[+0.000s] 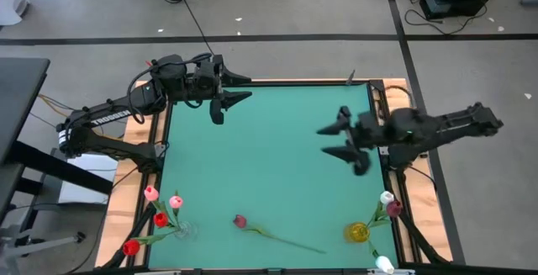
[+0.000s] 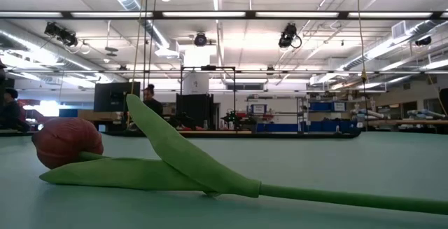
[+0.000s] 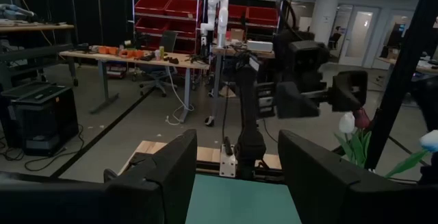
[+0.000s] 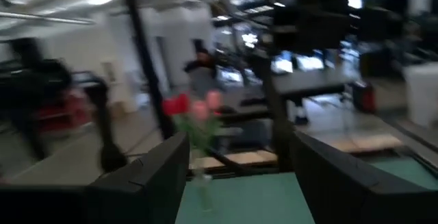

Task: Sort flowers into vase by color
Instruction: Put the dark red flower into the yellow transparent vase

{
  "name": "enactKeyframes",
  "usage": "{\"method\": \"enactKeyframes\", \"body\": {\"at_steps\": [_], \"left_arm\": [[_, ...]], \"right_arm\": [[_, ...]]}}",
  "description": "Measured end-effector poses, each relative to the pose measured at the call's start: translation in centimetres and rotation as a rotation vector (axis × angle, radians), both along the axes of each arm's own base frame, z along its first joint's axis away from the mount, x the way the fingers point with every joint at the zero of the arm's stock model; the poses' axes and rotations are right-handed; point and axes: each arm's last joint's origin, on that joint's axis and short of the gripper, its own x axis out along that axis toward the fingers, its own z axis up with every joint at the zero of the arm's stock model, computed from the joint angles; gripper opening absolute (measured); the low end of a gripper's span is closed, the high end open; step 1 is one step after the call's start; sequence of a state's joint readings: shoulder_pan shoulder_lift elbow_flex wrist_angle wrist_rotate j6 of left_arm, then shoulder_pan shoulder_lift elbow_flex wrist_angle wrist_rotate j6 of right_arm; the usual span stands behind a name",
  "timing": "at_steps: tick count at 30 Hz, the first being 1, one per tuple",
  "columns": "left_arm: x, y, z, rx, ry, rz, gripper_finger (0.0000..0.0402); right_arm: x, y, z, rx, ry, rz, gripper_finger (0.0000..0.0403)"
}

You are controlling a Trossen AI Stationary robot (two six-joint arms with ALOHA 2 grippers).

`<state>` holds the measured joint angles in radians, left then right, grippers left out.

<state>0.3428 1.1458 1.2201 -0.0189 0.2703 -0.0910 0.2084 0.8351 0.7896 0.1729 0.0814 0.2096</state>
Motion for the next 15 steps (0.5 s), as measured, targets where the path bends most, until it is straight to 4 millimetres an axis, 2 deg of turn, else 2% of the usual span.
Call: {"method": "enactKeyframes", "body": {"at_steps": [7, 10, 15], "left_arm": [[0.0, 0.0, 0.0, 0.0, 0.0, 0.0, 0.0211], [0.0, 0.0, 0.0, 0.009, 0.0, 0.0, 0.0211], [0.0, 0.1, 0.0, 0.165, 0.007, 0.011, 0.0211]], "right_arm": [[5.1, -3.2, -0.3, 0.12, 0.166, -0.201, 0.026], [6.3, -4.7, -0.8, 0.222, 0.243, -0.264, 0.026], [7.2, -6.4, -2.1, 0.324, 0.367, -0.338, 0.0257]]}}
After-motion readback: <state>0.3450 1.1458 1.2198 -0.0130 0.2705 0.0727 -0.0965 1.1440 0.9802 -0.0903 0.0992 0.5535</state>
